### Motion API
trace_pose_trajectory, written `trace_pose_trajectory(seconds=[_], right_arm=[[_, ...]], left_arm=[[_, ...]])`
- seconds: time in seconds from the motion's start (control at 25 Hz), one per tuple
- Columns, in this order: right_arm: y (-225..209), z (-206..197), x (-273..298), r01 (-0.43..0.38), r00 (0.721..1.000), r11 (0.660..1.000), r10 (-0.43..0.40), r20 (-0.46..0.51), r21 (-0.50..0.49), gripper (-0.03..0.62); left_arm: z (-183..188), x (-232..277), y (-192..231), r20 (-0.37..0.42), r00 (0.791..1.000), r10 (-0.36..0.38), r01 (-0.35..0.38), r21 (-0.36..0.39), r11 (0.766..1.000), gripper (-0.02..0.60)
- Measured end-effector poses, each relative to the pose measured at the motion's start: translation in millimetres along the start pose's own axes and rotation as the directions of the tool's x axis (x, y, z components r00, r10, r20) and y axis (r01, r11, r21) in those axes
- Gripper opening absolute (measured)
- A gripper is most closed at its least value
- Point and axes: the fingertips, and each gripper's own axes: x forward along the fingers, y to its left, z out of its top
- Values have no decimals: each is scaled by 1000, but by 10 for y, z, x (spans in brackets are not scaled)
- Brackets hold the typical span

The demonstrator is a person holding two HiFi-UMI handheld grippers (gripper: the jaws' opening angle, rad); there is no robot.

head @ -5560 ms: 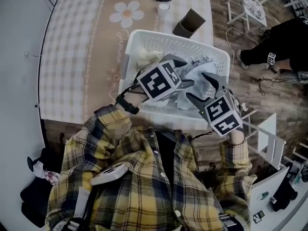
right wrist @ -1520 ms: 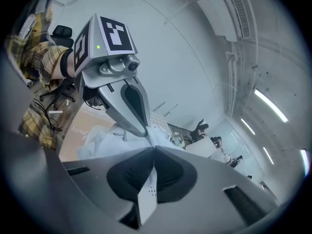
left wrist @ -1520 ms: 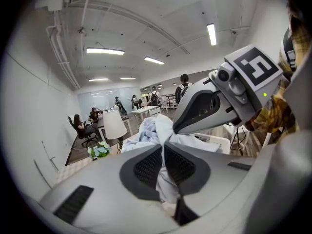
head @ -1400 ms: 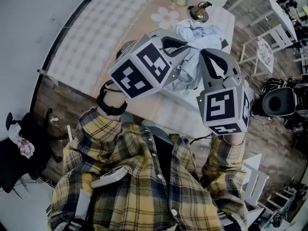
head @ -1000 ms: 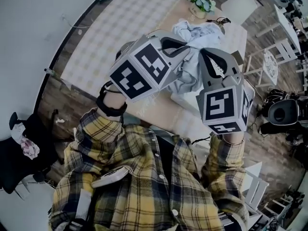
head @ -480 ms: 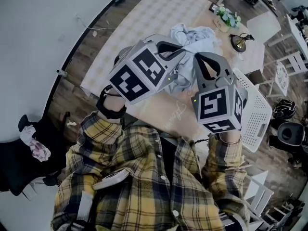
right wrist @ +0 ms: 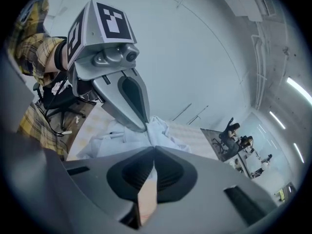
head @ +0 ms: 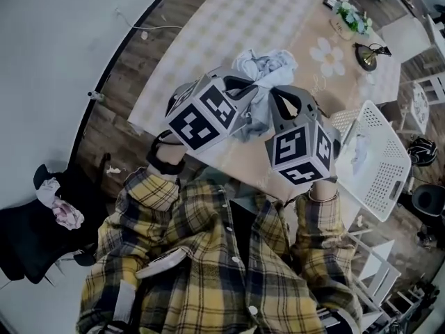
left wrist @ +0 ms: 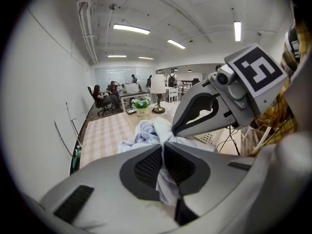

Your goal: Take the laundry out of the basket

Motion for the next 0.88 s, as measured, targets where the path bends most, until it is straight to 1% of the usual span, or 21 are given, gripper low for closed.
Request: trace_pose_trajectory(seconds=[0.16, 0.24, 0.36, 0.4, 0.48, 0.56, 0.64, 0.8, 0.88], right_arm=[[239, -149, 253, -47, 998, 998, 48, -29, 36, 31], [330, -257, 371, -55, 997, 997, 57, -50, 46, 29], [354, -493, 530, -55, 995, 997, 60, -85, 55, 18], [348, -575, 584, -69, 993, 995, 75, -89, 67, 18], [378, -694, 683, -105, 989, 989, 114, -93, 100, 18], [455, -714, 727, -125, 985, 986, 137, -107, 110, 17], [455, -663, 722, -134, 982, 985, 147, -123, 109, 17], [277, -620, 716, -148, 979, 982, 163, -125, 118, 17], [298, -646, 744, -153, 978, 980, 168, -124, 125, 18]], left_arm=[[-332, 135, -7, -38, 999, -21, 20, -39, 999, 38], [-503, 215, -25, -66, 997, -31, 27, -59, 998, 37], [-741, 387, -16, -127, 992, -27, 18, -71, 997, 37], [-777, 455, -3, -127, 991, -34, 22, -95, 995, 37], [-799, 543, 40, -98, 994, -49, 32, -167, 985, 37], [-812, 501, 95, -75, 996, -43, 27, -210, 977, 37], [-772, 411, 171, -73, 997, -31, 15, -217, 976, 37], [-622, 406, 288, -80, 997, -17, -2, -223, 975, 37], [-675, 437, 281, -86, 996, -11, -9, -225, 974, 37]])
